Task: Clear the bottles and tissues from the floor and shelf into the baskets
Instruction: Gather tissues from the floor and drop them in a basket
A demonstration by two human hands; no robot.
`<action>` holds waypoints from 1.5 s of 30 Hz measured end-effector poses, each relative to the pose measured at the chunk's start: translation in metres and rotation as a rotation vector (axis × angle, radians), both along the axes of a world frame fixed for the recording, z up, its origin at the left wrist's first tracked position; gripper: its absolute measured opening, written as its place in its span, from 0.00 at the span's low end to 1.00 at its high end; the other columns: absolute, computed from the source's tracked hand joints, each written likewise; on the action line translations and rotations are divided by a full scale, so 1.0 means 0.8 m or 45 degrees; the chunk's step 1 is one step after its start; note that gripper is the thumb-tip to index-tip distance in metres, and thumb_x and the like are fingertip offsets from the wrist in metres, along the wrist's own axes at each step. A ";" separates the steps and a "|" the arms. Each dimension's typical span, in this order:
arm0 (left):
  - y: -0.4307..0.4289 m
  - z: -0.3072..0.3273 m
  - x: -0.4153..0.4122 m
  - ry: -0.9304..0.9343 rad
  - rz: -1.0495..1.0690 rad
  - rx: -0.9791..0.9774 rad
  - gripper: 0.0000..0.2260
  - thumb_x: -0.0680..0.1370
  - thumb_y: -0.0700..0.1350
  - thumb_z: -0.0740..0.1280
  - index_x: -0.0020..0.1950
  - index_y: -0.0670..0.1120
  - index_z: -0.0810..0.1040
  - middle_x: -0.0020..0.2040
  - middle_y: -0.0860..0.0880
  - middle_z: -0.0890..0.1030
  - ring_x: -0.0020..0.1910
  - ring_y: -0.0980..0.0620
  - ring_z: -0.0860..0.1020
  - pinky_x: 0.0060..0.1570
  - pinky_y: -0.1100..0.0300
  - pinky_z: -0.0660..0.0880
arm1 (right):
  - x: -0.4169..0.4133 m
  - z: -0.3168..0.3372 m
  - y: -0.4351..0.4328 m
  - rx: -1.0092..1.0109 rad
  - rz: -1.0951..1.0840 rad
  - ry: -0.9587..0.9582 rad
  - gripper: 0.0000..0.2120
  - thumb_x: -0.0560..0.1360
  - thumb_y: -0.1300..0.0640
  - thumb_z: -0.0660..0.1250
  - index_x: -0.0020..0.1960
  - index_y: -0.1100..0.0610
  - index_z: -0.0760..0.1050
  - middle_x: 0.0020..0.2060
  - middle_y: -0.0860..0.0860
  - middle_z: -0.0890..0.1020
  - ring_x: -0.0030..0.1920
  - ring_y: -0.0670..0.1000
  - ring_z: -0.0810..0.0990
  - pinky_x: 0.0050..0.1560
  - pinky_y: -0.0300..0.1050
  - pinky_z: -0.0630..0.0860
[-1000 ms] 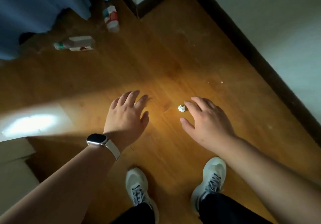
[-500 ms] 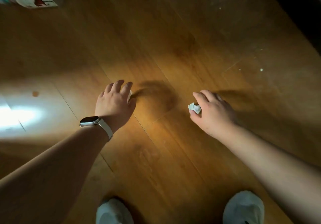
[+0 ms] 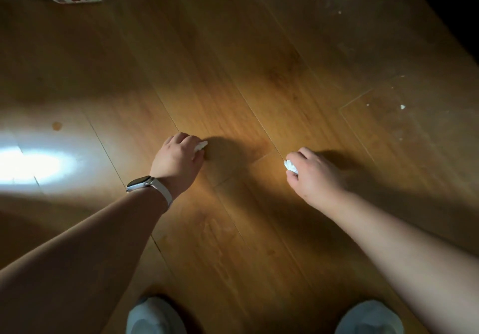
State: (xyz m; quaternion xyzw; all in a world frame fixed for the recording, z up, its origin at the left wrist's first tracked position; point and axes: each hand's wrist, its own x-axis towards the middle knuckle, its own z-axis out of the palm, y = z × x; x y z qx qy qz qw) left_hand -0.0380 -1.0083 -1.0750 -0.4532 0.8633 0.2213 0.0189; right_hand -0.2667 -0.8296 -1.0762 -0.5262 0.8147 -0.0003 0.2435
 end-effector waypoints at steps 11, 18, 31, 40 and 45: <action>0.063 0.218 -0.025 0.175 0.105 0.133 0.08 0.77 0.43 0.69 0.55 0.43 0.81 0.50 0.45 0.81 0.49 0.43 0.77 0.47 0.58 0.69 | 0.011 0.209 0.013 -0.186 -0.147 -0.139 0.10 0.74 0.57 0.65 0.55 0.57 0.76 0.49 0.51 0.76 0.44 0.54 0.72 0.37 0.44 0.66; 0.081 0.452 -0.040 0.277 0.109 0.096 0.09 0.75 0.44 0.71 0.55 0.45 0.82 0.49 0.47 0.82 0.45 0.46 0.78 0.45 0.60 0.70 | 0.004 0.450 0.025 -0.300 -0.145 -0.125 0.10 0.75 0.57 0.66 0.56 0.55 0.76 0.50 0.51 0.77 0.45 0.51 0.74 0.38 0.41 0.66; 0.129 0.836 -0.083 0.414 0.023 0.038 0.08 0.78 0.47 0.68 0.55 0.48 0.81 0.46 0.56 0.76 0.43 0.56 0.74 0.39 0.68 0.67 | -0.024 0.861 0.055 -0.557 -0.150 -0.069 0.11 0.76 0.56 0.67 0.58 0.56 0.75 0.53 0.51 0.76 0.46 0.51 0.76 0.37 0.45 0.77; 0.178 1.005 -0.084 0.540 -0.016 0.009 0.09 0.78 0.48 0.68 0.57 0.50 0.80 0.49 0.58 0.77 0.44 0.59 0.75 0.42 0.71 0.68 | -0.008 1.017 0.110 -0.676 -0.088 -0.072 0.15 0.74 0.56 0.71 0.59 0.57 0.75 0.53 0.51 0.78 0.49 0.48 0.77 0.39 0.29 0.66; 0.185 1.056 -0.074 0.653 -0.088 -0.020 0.11 0.78 0.47 0.69 0.60 0.49 0.80 0.49 0.59 0.76 0.45 0.60 0.76 0.42 0.73 0.69 | 0.018 1.081 0.128 -0.749 -0.082 -0.008 0.16 0.74 0.56 0.71 0.60 0.59 0.76 0.53 0.52 0.79 0.49 0.49 0.78 0.42 0.31 0.72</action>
